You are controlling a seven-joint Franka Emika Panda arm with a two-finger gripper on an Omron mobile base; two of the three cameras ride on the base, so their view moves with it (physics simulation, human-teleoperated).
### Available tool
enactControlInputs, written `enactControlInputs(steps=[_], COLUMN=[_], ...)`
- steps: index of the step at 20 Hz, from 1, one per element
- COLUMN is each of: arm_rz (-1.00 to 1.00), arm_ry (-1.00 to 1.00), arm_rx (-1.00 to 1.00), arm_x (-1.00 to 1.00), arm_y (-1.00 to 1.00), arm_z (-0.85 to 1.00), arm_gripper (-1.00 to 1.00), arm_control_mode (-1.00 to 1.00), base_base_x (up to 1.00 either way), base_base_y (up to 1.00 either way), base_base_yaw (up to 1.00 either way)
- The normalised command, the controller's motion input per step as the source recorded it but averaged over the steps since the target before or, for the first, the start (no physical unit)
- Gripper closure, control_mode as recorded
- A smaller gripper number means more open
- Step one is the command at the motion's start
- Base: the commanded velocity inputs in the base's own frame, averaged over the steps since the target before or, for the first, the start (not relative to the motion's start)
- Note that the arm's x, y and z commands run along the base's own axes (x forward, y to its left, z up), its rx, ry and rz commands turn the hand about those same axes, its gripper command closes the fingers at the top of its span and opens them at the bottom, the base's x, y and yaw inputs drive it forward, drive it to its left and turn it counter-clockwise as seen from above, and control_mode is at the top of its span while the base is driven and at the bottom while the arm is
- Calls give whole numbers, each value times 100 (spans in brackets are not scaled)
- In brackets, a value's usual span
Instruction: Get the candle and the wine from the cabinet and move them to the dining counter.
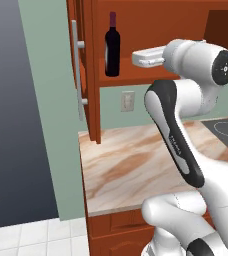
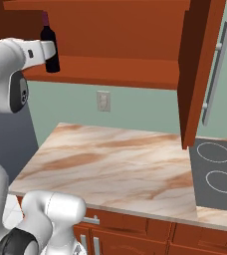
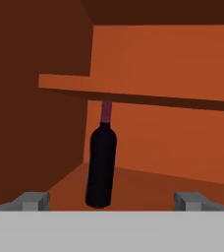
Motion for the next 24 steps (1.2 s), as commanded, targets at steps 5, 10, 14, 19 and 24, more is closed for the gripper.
enactControlInputs(steps=[5,10,14,19,24], arm_rz=[0,0,0,0,0], arm_ry=[2,3,2,1,-2], arm_rx=[0,0,0,0,0], arm_x=[30,24,22,29,19], arm_y=[2,8,11,9,4], arm_z=[12,12,15,16,1], arm_gripper=[-100,-100,-100,-100,-100], arm_control_mode=[-100,-100,-100,-100,-100], base_base_x=[0,0,0,0,0], base_base_y=[0,0,0,0,0], base_base_yaw=[0,0,0,0,0])
